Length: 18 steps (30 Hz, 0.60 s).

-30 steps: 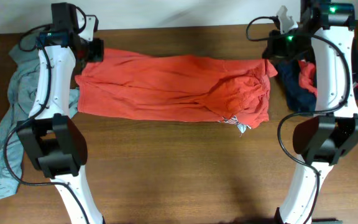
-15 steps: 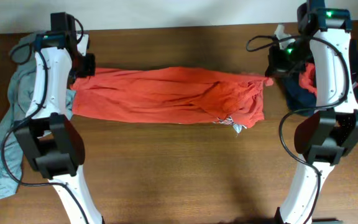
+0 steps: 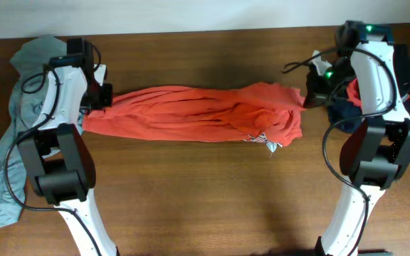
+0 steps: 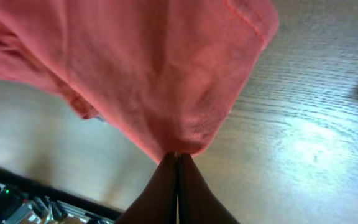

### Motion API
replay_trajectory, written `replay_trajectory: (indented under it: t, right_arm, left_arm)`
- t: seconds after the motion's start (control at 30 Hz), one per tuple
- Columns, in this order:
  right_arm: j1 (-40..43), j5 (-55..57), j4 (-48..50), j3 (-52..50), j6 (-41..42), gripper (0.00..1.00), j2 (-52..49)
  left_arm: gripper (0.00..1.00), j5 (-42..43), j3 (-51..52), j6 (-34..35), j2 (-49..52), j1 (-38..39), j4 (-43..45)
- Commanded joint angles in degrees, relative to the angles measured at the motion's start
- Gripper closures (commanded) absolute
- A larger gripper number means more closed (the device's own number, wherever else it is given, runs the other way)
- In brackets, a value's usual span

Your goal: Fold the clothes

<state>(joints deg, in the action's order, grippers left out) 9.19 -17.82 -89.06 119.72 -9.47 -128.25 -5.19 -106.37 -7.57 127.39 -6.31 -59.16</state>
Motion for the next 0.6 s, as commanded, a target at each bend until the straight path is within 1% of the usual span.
replay_trajectory:
  t: [0.0,0.13,0.17,0.2,0.23,0.3,0.33,0.37,0.4,0.43,0.5,0.53,0.57]
  right_arm:
    - [0.8,0.6,1.0,-2.9,-0.8,0.96,0.3]
    - [2.5,0.6,1.8,-3.3,0.2,0.96,0.3]
    - [3.1,0.5,2.1,-3.3,0.8,0.92,0.3]
    - [3.8,0.5,2.3,-3.3,1.0,0.84,0.3]
    - [4.3,0.5,2.4,-3.3,1.3,0.74,0.3]
    - [5.3,0.5,2.4,-3.3,1.4,0.66,0.3]
    - [5.6,0.5,2.4,-3.3,1.4,0.65,0.3]
    - [5.9,0.5,2.4,-3.3,1.4,0.62,0.3]
    - [6.0,0.5,2.4,-3.3,1.4,0.60,0.3]
    - [6.0,0.5,2.4,-3.3,1.4,0.60,0.3]
    - [5.8,0.3,2.6,-3.3,1.3,0.59,0.3]
    - [5.7,0.0,2.7,-3.3,1.4,0.59,0.3]
    - [5.6,-0.9,2.9,-3.3,1.3,0.59,0.3]
  left_arm:
    - [0.99,-2.8,1.3,-0.9,-1.7,-0.5,1.5]
    - [0.98,-6.8,1.3,-0.9,-1.7,-1.4,5.1]
    - [0.96,-7.0,1.3,-0.9,-1.7,-1.8,6.3]
    - [0.92,-6.8,1.3,-0.9,-1.7,-2.2,7.4]
    - [0.87,-6.8,1.3,-0.9,-1.7,-2.6,8.3]
    - [0.84,-6.6,1.3,-0.9,-1.7,-3.4,10.4]
    - [0.81,-6.6,1.3,-0.9,-1.7,-3.7,11.4]
    - [0.70,-6.6,1.3,-0.9,-1.7,-4.0,12.1]
    - [0.56,-6.6,1.3,-0.9,-1.7,-4.2,12.8]
    - [0.45,-6.6,1.3,-0.9,-1.7,-4.3,13.2]
    - [0.13,-6.1,1.3,-0.9,-1.7,-4.2,13.7]
    - [0.02,-5.9,1.3,-0.9,-1.7,-4.2,13.7]
    - [0.01,-5.5,1.3,-0.9,-1.7,-4.1,13.7]
